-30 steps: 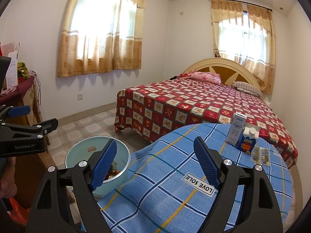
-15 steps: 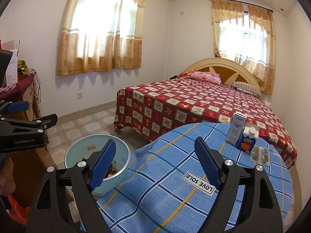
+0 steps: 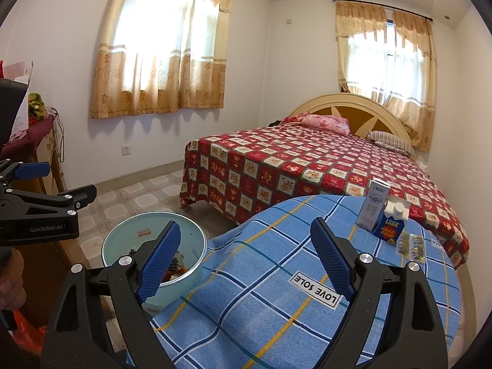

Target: Collect trash

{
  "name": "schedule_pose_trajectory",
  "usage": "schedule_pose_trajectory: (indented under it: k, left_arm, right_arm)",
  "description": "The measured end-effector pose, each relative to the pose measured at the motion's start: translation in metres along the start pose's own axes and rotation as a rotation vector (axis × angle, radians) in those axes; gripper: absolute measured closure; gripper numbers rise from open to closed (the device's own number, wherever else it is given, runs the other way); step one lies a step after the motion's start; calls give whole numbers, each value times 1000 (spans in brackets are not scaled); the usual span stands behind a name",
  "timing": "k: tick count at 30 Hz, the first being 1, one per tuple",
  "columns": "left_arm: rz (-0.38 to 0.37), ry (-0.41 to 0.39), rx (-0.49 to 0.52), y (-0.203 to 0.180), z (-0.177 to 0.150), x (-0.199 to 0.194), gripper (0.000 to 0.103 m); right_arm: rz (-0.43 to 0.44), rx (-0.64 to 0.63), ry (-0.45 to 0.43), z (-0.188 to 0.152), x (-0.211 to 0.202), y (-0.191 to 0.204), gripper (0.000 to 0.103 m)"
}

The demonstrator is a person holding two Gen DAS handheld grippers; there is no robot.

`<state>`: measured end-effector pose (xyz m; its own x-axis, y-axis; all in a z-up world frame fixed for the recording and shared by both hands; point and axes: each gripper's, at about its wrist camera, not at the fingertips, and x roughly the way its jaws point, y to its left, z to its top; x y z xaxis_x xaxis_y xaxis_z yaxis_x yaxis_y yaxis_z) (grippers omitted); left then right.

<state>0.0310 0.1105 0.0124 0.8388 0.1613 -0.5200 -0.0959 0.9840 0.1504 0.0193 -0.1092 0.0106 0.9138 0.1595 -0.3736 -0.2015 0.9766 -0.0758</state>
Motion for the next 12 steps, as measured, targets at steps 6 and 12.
schedule_pose_trajectory:
  k: [6,12]
  left_arm:
    - [-7,12,0,-2,0,0,6]
    - [-7,20,-5,-2,-1,3,6]
  right_arm:
    - [-33,19,-3,-3,-2,-17,15]
    - [-156,160,109,-23,11,-95,14]
